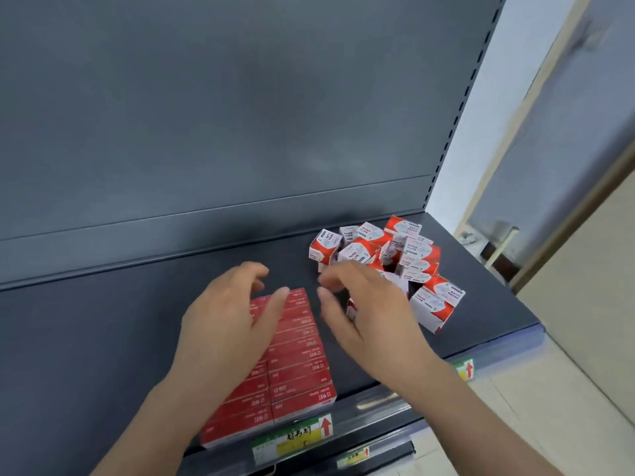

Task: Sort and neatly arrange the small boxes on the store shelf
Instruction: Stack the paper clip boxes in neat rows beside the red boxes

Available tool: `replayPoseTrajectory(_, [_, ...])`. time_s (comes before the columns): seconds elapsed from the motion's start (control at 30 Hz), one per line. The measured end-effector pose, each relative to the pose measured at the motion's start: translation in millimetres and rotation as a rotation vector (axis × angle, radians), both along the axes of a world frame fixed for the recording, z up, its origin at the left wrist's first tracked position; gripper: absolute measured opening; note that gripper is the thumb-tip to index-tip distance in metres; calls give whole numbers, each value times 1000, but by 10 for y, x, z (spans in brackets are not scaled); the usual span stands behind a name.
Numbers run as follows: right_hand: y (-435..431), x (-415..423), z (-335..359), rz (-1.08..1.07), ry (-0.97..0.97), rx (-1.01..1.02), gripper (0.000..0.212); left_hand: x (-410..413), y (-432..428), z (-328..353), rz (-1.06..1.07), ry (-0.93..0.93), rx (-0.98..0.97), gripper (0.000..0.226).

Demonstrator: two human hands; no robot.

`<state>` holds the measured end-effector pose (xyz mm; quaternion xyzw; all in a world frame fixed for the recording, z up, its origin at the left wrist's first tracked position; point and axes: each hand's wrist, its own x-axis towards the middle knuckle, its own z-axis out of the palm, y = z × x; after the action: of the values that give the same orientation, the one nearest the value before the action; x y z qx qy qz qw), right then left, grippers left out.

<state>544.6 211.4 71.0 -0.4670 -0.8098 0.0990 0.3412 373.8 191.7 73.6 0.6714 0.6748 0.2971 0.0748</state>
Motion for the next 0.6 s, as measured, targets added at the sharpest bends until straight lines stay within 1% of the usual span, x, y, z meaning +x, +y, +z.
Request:
replayPoseTrajectory(0.07, [-3, 407, -101, -102, -19, -36, 27, 253, -70, 50, -12, 35, -27, 49])
replayPoseTrajectory(0.13, [82, 797, -245, -207, -98, -30, 25, 512, -28, 40, 14, 117, -34, 55])
replayPoseTrajectory(0.17, [129, 965, -297, -249, -139, -27, 20, 637, 27, 18, 44, 162, -46, 61])
replayPoseTrajectory(0.2, [179, 1114, -345, -279, -169, -35, 17, 764, 88, 1, 81, 209, -71, 69])
replayPoseTrajectory(0.27, [268, 1356, -410, -291, -214, -63, 21, 1025, 204, -34, 151, 307, -137, 82])
replayPoseTrajectory(0.3, [307, 1441, -421, -281, -233, -57, 25, 1152, 261, -56, 175, 342, -161, 84])
replayPoseTrajectory(0.37, [370, 1551, -432, -234, -261, -57, 34, 1383, 346, -86, 222, 357, -196, 78])
replayPoseTrajectory(0.47, [434, 1637, -501, -127, -298, -138, 46, 1584, 434, -131, 291, 303, -197, 54])
replayPoseTrajectory(0.53, [478, 1665, -518, -72, -302, -144, 47, 1645, 464, -199, 308, 293, -188, 48])
replayPoseTrajectory(0.6, [518, 1669, -518, -29, -335, -124, 43, 1655, 479, -235, 307, 244, -125, 40])
